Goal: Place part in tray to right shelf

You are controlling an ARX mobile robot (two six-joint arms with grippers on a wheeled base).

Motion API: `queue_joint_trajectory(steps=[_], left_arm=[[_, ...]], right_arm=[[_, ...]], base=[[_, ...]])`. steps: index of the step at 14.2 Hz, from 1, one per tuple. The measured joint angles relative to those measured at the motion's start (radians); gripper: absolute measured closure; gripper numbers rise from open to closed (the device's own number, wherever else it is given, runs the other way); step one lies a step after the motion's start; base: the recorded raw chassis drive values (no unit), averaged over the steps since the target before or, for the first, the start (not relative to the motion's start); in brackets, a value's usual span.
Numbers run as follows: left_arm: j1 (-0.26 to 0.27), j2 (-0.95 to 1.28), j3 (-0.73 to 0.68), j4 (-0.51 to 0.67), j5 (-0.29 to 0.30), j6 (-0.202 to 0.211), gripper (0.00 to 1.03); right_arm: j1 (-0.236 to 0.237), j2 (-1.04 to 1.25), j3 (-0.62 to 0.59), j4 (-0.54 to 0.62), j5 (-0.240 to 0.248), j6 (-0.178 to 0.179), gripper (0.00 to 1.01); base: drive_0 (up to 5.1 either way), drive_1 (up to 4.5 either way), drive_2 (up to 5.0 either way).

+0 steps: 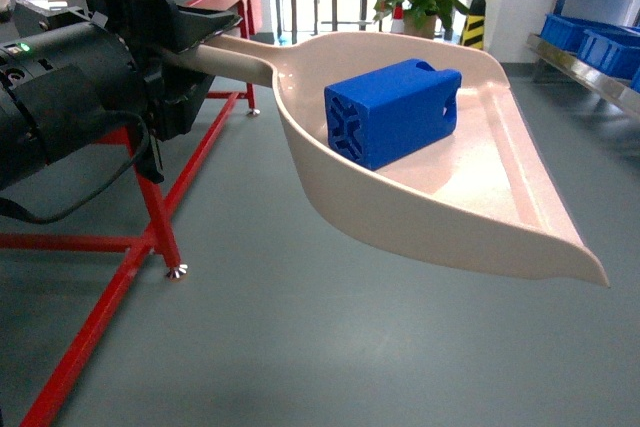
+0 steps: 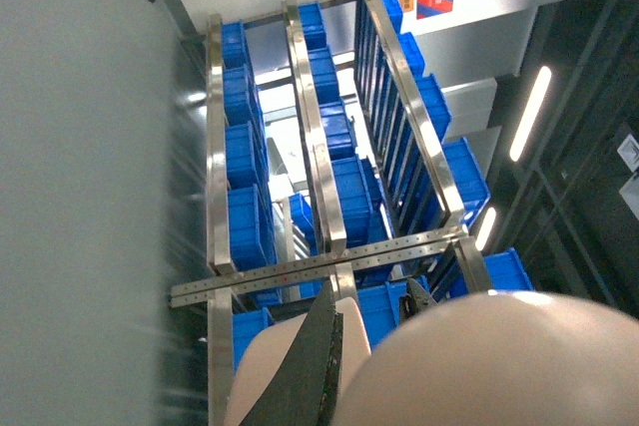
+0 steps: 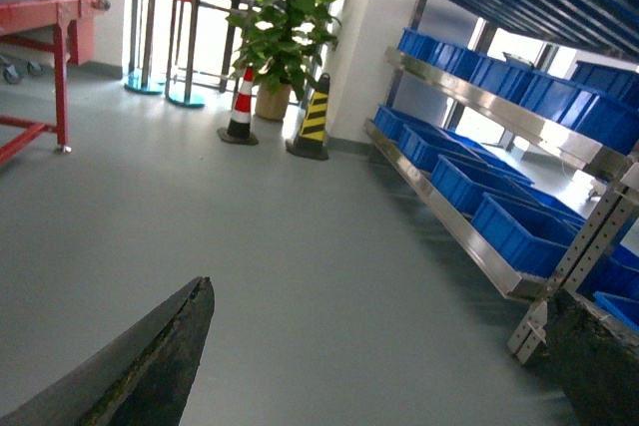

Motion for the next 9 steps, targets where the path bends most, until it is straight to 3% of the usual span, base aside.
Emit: queue_joint_trajectory(steps=[9], left_arm=[[-0.002,0.0,0.0,0.001,0.001,0.0,0.89]], right_arm=[[0.0,0.0,0.0,0.002,0.0,0.0,0.03]], base=[[0.0,4.1,-4.2]])
